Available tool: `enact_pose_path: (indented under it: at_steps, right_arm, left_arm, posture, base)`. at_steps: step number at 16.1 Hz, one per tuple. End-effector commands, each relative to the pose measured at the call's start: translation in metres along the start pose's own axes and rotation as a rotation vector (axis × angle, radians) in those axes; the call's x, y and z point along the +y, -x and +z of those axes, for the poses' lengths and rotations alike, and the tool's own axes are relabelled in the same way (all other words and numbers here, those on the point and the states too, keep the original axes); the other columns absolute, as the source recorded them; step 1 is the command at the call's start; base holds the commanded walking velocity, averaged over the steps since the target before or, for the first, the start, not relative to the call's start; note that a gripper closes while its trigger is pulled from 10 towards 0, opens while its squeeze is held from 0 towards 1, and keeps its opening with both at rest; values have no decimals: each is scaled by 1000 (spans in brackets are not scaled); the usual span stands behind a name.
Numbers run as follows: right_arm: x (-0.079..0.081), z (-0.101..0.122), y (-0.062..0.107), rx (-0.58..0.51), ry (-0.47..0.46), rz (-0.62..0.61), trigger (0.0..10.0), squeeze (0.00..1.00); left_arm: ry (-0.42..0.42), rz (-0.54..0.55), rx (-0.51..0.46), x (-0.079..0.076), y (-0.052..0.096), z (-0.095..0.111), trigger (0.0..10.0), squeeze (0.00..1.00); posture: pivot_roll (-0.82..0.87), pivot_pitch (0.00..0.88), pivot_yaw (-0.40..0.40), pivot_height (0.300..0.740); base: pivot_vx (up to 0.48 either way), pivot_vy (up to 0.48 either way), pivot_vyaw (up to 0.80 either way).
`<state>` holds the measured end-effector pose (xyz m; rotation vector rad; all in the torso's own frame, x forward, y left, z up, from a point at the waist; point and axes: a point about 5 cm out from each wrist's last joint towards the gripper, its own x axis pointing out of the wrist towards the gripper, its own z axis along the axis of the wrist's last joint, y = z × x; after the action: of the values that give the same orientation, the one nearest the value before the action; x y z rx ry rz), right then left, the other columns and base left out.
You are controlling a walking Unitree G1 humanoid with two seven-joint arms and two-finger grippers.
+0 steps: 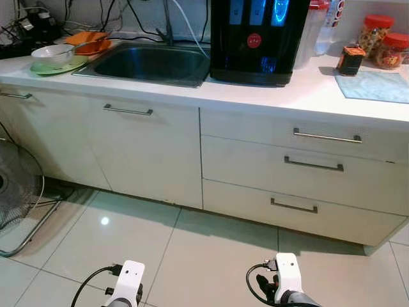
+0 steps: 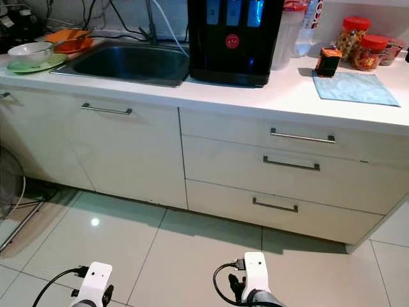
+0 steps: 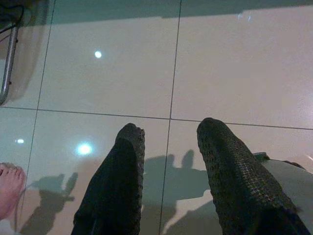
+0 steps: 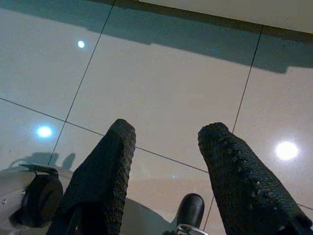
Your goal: Kitchen organization
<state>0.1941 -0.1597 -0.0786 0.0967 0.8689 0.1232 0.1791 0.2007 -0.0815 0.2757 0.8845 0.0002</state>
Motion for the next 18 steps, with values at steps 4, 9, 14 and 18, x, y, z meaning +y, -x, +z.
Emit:
enact_pose_path:
  at_steps: [4,9,14,18]
  right_arm:
    - [1,3,-1,-16,-6,-3,10000,0]
    - [-1,10,-2,-44,-1,-9,10000,0]
    - [-9,110,-4,-371,95,-38,10000,0]
    - [-17,84,-3,-304,47,-67,10000,0]
  left_arm:
    - [-1,15,-11,2,-1,3,10000,0]
    - [1,41,-42,6,-1,8,10000,0]
    - [69,88,-411,21,-6,101,10000,0]
    - [109,106,-348,21,-3,70,10000,0]
  posture:
    - [122,0,43,740]
    - [126,2,42,740]
    - [119,17,40,740]
    - [118,13,39,740]
  base:
    - [0,0,0]
    - [0,0,0]
    - [0,0,0]
    - [0,0,0]
